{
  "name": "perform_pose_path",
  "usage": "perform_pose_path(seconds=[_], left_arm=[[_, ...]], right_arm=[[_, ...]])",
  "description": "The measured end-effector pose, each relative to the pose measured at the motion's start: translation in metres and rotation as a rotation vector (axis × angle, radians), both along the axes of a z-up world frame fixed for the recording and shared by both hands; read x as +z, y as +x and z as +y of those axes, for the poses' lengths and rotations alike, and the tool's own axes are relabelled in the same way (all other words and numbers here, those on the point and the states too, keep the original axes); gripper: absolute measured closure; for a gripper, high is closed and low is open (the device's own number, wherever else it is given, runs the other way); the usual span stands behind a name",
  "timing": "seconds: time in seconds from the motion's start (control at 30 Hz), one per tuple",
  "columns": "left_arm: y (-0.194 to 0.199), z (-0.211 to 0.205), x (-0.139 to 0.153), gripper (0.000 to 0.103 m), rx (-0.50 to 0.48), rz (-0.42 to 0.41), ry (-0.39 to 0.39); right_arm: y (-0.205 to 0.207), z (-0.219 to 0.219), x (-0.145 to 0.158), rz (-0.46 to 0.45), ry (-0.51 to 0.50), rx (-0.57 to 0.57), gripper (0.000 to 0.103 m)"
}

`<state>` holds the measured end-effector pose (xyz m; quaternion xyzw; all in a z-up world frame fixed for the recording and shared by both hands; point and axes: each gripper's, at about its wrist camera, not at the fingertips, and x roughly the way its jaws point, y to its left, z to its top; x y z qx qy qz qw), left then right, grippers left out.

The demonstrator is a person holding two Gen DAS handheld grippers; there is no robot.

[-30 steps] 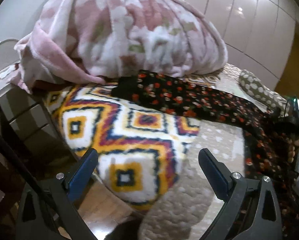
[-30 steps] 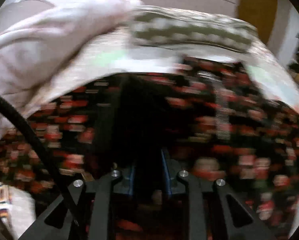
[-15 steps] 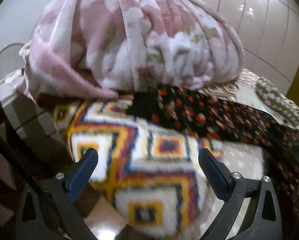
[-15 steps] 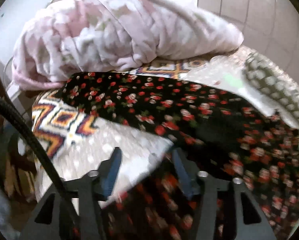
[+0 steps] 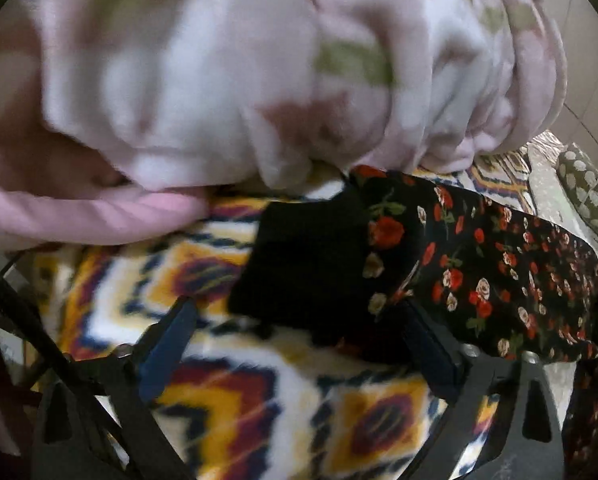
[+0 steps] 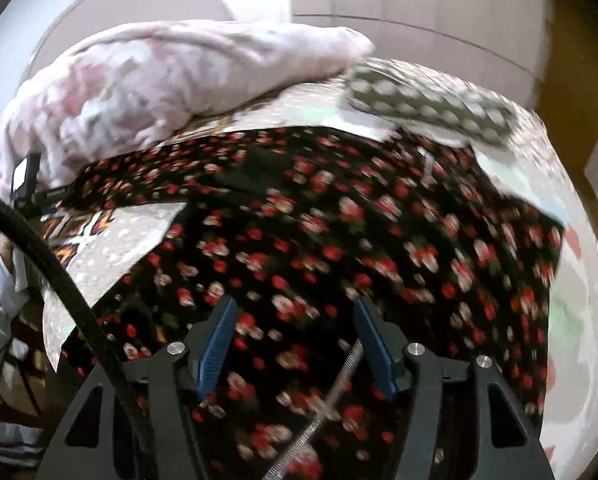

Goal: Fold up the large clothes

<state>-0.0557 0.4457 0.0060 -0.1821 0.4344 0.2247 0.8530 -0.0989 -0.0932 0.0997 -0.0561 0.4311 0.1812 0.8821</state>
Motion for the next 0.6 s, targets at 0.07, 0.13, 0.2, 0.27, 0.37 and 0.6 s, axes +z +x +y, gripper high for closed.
perform_pose_path(seconds=[0.07,0.13,0.2,0.27,0.37,0.6], left_arm=[[0.011,-0.005,-0.005,0.074,-0.027,0.042,-0.01],[0.014,-0.017,0.003,0.091,-0.039,0.038,-0.017],[0.013,-0.042,0.025,0.093,-0.062,0.026,0.094],[0.013,-0.065,0.049,0.093,-0.099,0.003,0.162],[0.021,-0.099,0.09,0.093,-0.159,-0.036,0.203],[0.075,-0.258,0.179,0.093,-0.409,-0.152,0.171]], right_arm=[[-0.001,-0.012,-0.003,0.006,0.011,-0.037,0.038],[-0.003,-0.023,-0.005,0.008,0.02,-0.071,0.038],[-0.005,-0.034,-0.005,0.001,0.033,-0.099,0.038],[-0.009,-0.046,-0.002,-0.011,0.057,-0.121,0.038],[-0.016,-0.061,0.002,-0.035,0.093,-0.144,0.038],[-0.042,-0.116,0.002,-0.069,0.172,-0.208,0.038]])
